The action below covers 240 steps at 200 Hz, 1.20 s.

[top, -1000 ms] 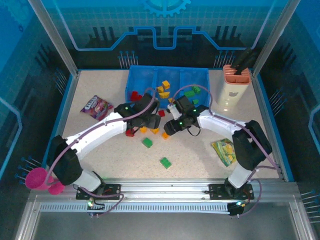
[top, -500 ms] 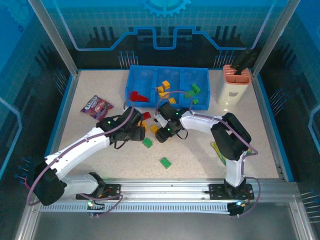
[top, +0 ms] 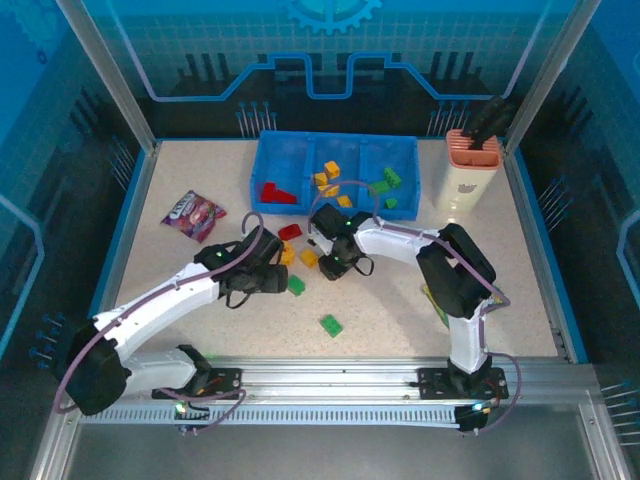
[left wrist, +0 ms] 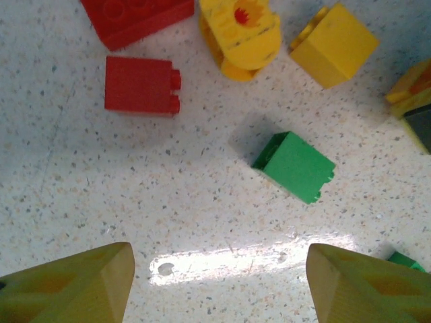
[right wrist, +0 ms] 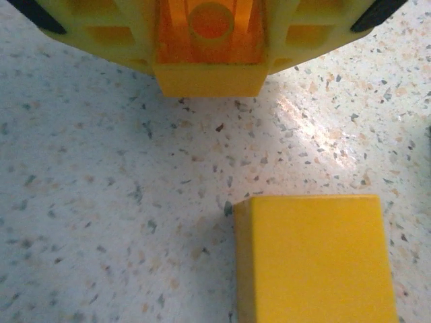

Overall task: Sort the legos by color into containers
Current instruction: Pick up the lego from the center of the table, then place the lego in the container.

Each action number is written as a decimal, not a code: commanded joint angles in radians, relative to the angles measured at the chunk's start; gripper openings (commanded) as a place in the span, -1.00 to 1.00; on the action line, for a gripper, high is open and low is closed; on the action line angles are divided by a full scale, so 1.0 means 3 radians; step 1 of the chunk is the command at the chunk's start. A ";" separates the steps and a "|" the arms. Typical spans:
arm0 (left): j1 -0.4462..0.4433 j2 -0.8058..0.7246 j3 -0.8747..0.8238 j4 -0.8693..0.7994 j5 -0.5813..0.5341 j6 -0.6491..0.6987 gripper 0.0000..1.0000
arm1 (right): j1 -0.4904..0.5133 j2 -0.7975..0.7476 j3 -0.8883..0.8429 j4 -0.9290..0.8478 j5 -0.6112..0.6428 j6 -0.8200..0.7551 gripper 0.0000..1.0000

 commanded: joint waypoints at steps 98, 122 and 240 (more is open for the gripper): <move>0.0011 -0.0495 -0.0413 0.0163 0.0188 -0.0491 0.42 | -0.0747 0.0648 0.1867 0.0135 0.0270 -0.0488 -0.34; 0.0012 -0.0615 -0.0437 0.0062 0.0076 -0.0502 0.44 | -0.0825 0.1001 0.2282 0.0043 0.0245 -0.0512 -0.28; 0.0790 0.0123 -0.0091 0.0599 -0.0380 0.0185 0.48 | -0.0723 0.0284 0.1887 -0.0019 0.0165 -0.0605 0.51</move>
